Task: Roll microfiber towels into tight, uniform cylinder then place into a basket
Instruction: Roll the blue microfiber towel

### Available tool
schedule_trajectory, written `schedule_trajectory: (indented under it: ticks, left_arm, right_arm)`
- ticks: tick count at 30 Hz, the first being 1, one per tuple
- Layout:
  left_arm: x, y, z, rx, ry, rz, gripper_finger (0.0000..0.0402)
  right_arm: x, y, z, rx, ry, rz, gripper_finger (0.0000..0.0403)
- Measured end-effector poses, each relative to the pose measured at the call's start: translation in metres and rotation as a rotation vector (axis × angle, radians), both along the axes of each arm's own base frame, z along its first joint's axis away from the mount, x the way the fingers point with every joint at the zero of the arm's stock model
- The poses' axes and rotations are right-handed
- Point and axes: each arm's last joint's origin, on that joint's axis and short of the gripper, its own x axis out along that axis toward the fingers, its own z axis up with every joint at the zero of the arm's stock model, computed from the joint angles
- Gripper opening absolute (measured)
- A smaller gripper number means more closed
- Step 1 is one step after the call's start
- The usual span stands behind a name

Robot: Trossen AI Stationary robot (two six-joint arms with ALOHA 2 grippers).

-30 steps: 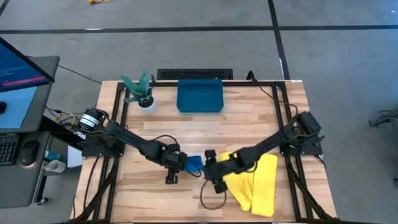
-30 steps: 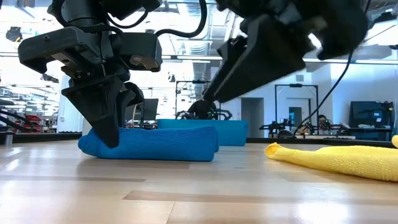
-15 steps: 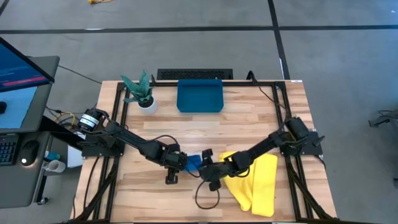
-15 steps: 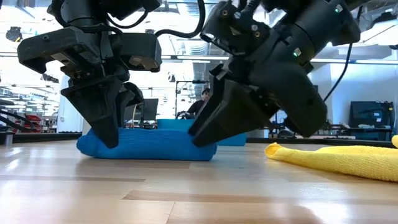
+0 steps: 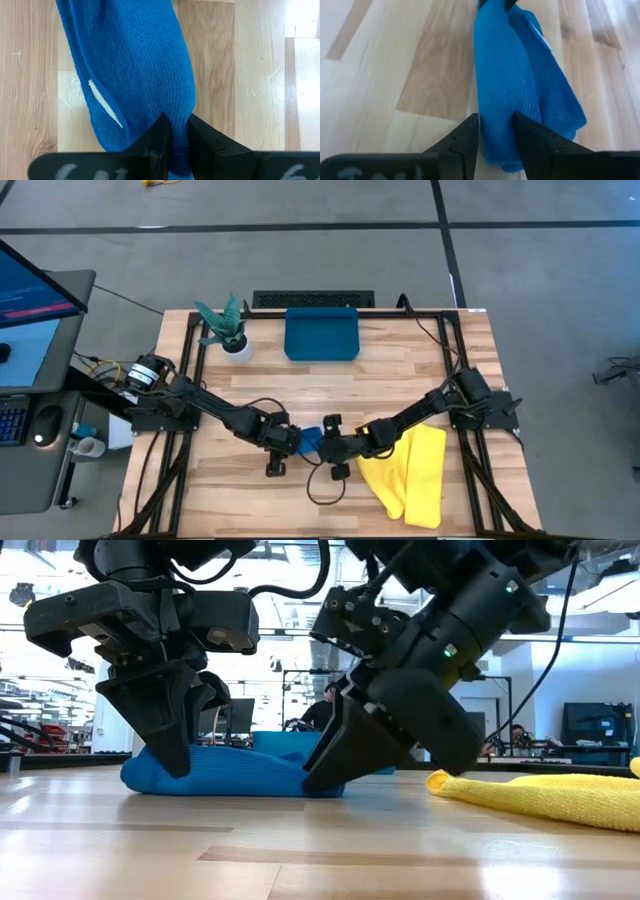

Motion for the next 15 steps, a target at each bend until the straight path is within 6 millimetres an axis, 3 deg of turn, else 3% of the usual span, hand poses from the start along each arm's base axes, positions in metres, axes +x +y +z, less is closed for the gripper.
schedule_trajectory:
  ticks: [10,15]
  left_arm:
    - [-0.001,0.000,0.000,0.001,0.007,0.019,0.0038]
    - [0.000,0.001,0.000,-0.013,0.010,0.073,0.0065]
  right_arm:
    - [0.004,-0.014,-0.001,0.141,0.038,-0.064,0.0092]
    - [0.005,-0.018,-0.001,0.253,0.060,-0.106,0.0054]
